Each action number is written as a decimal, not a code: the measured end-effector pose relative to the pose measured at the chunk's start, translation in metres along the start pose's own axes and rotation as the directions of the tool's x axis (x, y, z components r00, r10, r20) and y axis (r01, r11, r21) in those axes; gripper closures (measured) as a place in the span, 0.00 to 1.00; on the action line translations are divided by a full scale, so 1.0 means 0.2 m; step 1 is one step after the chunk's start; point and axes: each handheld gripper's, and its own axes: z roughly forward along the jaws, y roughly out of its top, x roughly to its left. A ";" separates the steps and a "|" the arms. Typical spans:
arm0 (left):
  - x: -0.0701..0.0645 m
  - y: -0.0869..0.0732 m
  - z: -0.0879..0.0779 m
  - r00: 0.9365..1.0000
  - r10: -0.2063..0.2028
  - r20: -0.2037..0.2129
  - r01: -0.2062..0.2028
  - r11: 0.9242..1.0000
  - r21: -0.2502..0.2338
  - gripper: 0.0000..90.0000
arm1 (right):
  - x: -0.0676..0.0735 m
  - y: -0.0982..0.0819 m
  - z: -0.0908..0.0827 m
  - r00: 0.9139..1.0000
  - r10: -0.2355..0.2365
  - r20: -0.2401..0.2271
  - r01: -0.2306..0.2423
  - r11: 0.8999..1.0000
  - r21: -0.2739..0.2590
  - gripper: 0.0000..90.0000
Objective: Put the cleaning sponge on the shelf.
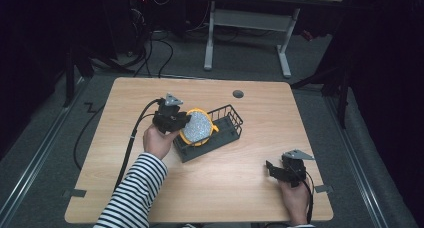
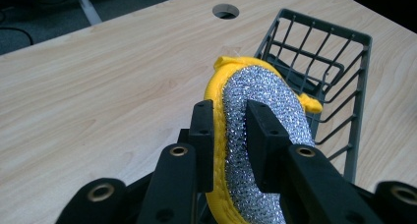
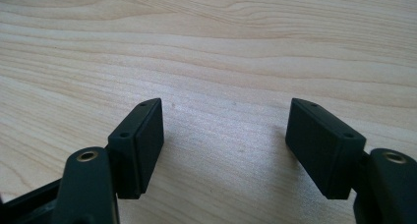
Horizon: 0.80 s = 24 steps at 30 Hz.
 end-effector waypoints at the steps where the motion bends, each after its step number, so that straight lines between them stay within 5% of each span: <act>1: 0.00 -0.01 0.00 1.000 0.000 0.004 0.000 1.000 0.004 0.83 | 0.00 0.00 0.00 1.000 0.000 0.001 0.000 1.000 0.001 0.34; 7: 0.02 -0.02 -0.01 0.999 -0.028 0.036 0.027 1.000 0.015 0.78 | 0.00 0.00 0.00 1.000 -0.003 0.002 0.003 1.000 0.001 0.34; 18: 0.04 0.00 -0.08 0.998 -0.058 -0.009 0.058 0.998 -0.026 0.44 | 0.00 0.00 0.00 1.000 -0.006 0.003 0.006 1.000 0.002 0.34; 24: 0.08 0.00 -0.13 0.997 -0.072 -0.016 0.071 0.996 -0.049 0.41 | 0.00 0.00 0.00 1.000 -0.006 0.003 0.006 1.000 0.002 0.34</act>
